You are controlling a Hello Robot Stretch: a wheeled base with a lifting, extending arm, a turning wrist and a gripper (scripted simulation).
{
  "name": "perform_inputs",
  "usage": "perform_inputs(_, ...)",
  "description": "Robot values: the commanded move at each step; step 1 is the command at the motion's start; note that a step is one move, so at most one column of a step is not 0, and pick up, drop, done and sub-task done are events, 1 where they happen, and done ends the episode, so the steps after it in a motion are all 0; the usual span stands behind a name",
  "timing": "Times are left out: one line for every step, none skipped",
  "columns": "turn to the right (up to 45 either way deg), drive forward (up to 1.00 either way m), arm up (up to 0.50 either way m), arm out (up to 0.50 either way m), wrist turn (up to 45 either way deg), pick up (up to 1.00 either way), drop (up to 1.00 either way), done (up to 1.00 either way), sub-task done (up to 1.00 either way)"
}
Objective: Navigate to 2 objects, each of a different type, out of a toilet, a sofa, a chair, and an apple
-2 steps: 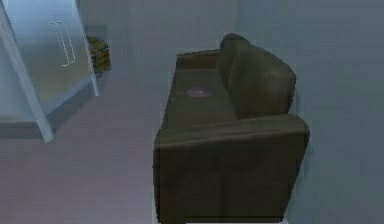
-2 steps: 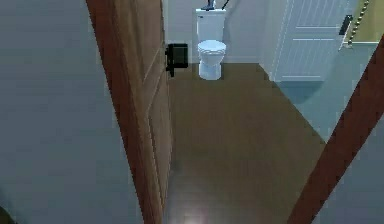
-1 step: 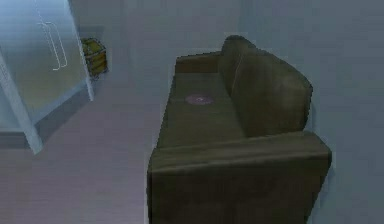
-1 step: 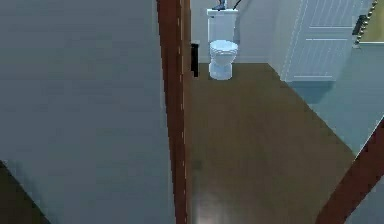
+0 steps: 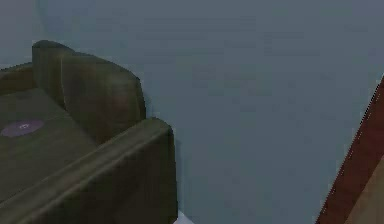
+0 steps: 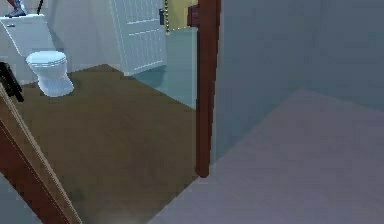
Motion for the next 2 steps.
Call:
perform_inputs(15.0,0.00,0.00,0.00,0.0,0.00,0.00,0.00,0.00)
perform_inputs(0.0,0.20,0.00,0.00,0.0,0.00,0.00,0.00,0.00)
